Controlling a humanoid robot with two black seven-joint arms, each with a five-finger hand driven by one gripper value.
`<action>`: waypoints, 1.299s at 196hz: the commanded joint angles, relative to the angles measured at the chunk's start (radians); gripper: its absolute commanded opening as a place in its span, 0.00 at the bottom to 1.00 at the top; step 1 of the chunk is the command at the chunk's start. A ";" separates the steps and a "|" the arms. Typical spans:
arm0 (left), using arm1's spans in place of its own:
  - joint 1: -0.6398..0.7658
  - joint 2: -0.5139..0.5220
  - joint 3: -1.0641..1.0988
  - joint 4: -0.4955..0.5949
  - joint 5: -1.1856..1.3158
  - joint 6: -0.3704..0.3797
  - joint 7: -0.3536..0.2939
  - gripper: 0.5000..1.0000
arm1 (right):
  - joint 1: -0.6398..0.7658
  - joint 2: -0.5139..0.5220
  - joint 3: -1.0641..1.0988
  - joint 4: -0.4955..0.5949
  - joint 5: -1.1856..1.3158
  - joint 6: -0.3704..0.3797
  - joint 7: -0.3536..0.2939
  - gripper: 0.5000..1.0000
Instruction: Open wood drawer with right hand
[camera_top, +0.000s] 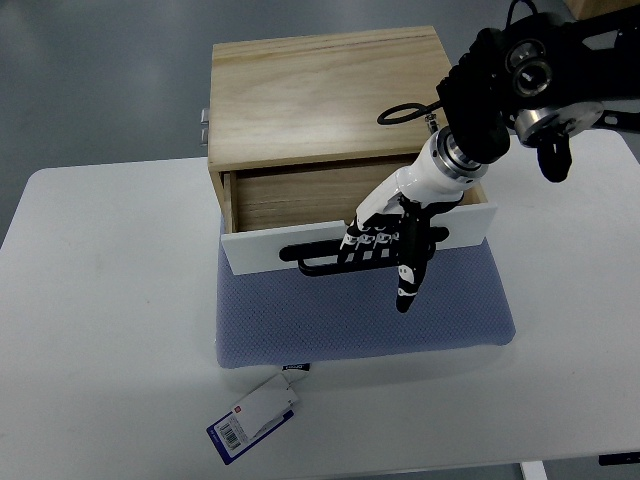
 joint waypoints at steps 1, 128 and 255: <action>0.000 0.000 0.000 0.000 0.000 0.000 0.000 1.00 | 0.000 -0.011 0.000 0.009 0.001 0.003 0.000 0.89; 0.001 0.000 0.000 0.000 0.000 0.000 0.000 1.00 | 0.107 -0.177 0.143 -0.075 0.011 0.000 0.000 0.89; 0.000 0.000 0.008 -0.002 0.002 0.002 0.000 1.00 | -0.775 -0.077 1.279 -0.772 0.078 -0.276 0.434 0.89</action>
